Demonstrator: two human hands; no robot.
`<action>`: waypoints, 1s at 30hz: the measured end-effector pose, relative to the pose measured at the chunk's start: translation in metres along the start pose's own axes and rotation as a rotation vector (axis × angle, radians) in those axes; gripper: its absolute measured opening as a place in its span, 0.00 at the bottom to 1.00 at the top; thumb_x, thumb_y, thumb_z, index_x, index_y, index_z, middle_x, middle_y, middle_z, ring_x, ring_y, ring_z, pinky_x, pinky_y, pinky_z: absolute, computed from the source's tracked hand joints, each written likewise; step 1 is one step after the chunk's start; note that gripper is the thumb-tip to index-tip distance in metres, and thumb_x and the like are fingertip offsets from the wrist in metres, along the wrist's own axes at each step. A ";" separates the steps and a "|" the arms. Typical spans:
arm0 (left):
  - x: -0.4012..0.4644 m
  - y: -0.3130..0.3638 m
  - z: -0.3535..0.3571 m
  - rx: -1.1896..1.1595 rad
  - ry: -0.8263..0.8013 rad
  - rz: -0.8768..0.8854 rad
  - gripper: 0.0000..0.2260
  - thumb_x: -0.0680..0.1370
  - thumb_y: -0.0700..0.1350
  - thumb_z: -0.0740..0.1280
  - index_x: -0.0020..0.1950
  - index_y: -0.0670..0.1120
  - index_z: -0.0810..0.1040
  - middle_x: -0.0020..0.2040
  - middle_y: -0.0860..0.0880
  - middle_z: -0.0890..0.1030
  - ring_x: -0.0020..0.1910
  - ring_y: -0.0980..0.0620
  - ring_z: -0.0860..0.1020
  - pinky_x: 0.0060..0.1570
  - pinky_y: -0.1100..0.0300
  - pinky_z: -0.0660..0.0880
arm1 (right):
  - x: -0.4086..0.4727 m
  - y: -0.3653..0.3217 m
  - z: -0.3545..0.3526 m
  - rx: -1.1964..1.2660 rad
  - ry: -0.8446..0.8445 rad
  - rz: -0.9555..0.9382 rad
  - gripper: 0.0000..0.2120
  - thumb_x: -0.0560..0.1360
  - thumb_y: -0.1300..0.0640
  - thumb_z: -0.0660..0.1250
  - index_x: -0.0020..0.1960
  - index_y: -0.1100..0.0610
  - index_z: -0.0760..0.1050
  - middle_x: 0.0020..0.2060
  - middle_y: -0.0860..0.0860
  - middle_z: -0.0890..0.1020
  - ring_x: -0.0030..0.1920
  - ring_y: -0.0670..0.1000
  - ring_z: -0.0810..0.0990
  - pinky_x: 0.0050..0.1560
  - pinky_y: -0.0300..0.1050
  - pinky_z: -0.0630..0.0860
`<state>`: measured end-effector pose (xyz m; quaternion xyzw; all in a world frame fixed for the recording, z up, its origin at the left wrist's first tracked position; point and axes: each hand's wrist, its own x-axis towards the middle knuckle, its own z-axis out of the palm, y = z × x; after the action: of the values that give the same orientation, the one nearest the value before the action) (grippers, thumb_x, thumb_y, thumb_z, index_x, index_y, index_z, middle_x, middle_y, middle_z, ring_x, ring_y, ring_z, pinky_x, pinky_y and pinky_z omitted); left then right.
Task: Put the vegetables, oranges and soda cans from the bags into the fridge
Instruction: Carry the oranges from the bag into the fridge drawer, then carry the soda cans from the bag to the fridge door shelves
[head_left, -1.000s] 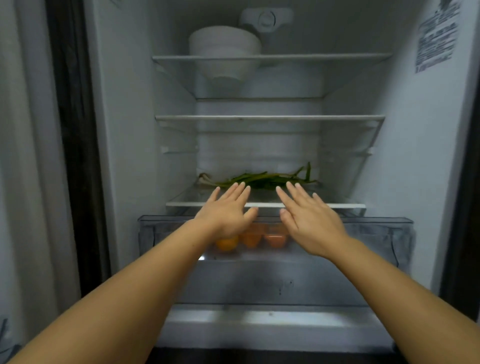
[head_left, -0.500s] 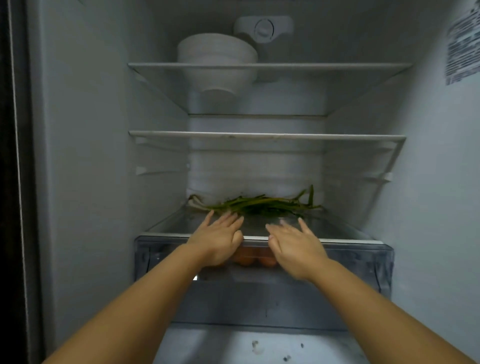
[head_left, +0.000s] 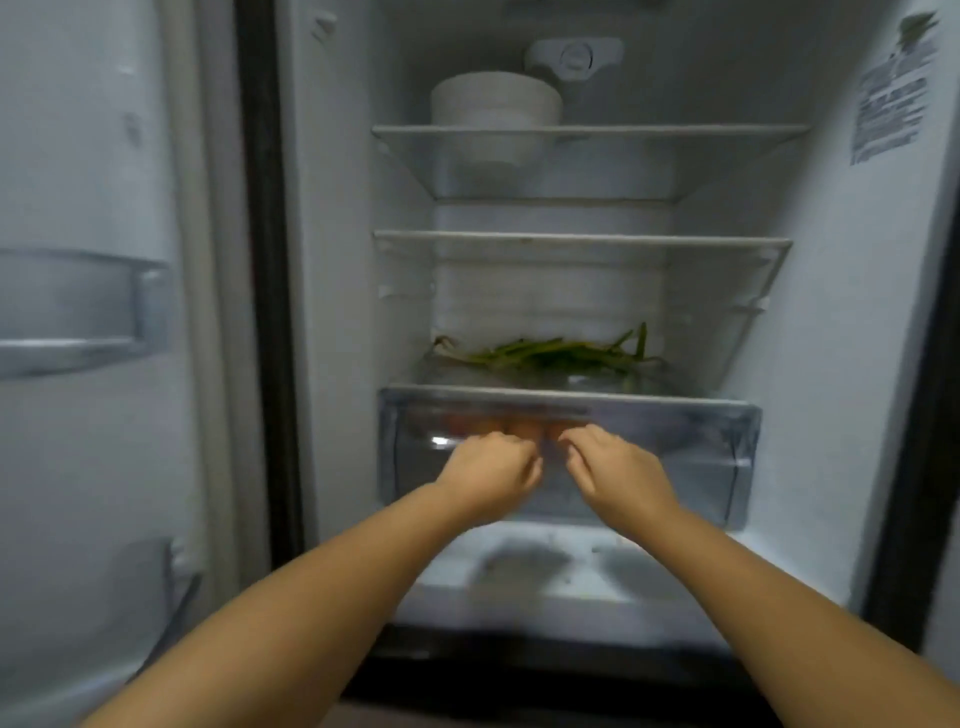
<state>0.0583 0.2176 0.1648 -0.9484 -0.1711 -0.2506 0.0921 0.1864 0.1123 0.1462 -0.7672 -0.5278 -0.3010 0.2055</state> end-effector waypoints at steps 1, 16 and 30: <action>-0.023 0.008 -0.003 -0.011 -0.027 0.017 0.13 0.81 0.47 0.54 0.48 0.44 0.75 0.51 0.43 0.80 0.49 0.42 0.76 0.40 0.56 0.63 | -0.022 -0.012 -0.002 0.044 -0.039 0.003 0.14 0.79 0.53 0.55 0.60 0.52 0.75 0.53 0.50 0.81 0.48 0.59 0.81 0.42 0.49 0.74; -0.318 0.013 0.018 -0.201 -0.215 -0.550 0.13 0.78 0.48 0.58 0.47 0.43 0.78 0.51 0.40 0.81 0.51 0.39 0.79 0.40 0.56 0.68 | -0.206 -0.180 0.009 0.143 -0.657 -0.122 0.18 0.80 0.47 0.54 0.65 0.56 0.61 0.53 0.57 0.79 0.50 0.60 0.79 0.43 0.50 0.73; -0.719 0.076 -0.064 -0.221 -0.416 -1.375 0.11 0.78 0.45 0.56 0.37 0.43 0.68 0.32 0.48 0.68 0.35 0.46 0.69 0.32 0.59 0.62 | -0.415 -0.417 -0.022 0.370 -0.976 -0.660 0.15 0.79 0.49 0.56 0.61 0.56 0.64 0.53 0.58 0.80 0.51 0.60 0.79 0.47 0.49 0.71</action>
<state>-0.5288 -0.0691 -0.1510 -0.6583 -0.7162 -0.0821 -0.2169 -0.3163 -0.0367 -0.1205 -0.5644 -0.8139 0.1338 -0.0340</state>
